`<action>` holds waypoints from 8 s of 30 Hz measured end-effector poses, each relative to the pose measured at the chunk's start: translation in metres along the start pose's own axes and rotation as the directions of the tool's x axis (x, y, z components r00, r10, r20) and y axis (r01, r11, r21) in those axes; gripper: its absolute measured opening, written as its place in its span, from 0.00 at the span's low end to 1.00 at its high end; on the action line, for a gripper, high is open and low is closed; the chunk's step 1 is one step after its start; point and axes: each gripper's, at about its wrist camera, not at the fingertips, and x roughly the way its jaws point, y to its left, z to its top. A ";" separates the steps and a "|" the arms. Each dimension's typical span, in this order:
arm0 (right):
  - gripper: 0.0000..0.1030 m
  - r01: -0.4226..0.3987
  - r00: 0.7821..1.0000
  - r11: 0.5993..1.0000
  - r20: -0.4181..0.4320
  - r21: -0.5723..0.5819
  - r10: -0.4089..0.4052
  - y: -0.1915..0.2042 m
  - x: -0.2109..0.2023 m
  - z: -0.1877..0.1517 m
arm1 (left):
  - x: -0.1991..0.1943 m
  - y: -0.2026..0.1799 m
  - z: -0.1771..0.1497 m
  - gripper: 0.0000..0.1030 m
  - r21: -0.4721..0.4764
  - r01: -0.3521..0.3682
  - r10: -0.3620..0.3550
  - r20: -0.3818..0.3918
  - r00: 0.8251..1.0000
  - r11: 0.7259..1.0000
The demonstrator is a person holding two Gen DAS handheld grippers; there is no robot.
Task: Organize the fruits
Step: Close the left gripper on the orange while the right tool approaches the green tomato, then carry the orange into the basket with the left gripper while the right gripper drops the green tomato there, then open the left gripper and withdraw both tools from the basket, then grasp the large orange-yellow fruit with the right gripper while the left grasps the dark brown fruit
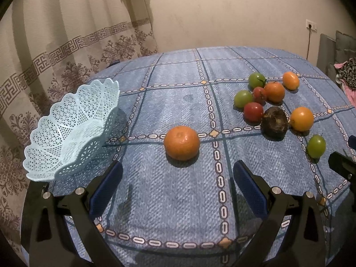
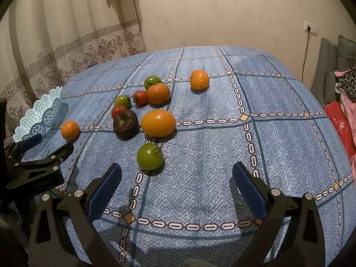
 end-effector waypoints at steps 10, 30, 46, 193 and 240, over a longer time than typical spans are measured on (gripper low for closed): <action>0.95 -0.009 1.000 1.000 -0.027 0.011 0.009 -0.005 0.008 0.000 | 0.022 0.005 0.015 0.98 -0.026 0.020 -0.021 -0.037 0.999 0.999; 0.95 -0.029 0.996 0.998 -0.079 0.055 0.033 -0.015 0.020 -0.001 | 0.044 0.012 0.024 0.38 -0.071 0.127 -0.132 -0.072 0.989 0.989; 0.92 -0.012 0.995 0.999 -0.097 -0.030 0.009 0.003 0.021 0.005 | 0.019 0.007 0.019 0.38 -0.034 0.140 -0.139 0.022 0.990 0.990; 0.65 -0.038 0.998 0.998 0.042 0.054 0.036 0.011 0.022 0.057 | -0.027 0.060 0.040 0.95 -0.091 -0.009 0.022 0.145 0.989 0.996; 0.43 0.056 0.997 0.989 0.050 0.134 -0.063 -0.046 0.035 0.063 | 0.015 -0.051 0.046 0.92 0.069 0.155 -0.157 0.014 0.988 0.985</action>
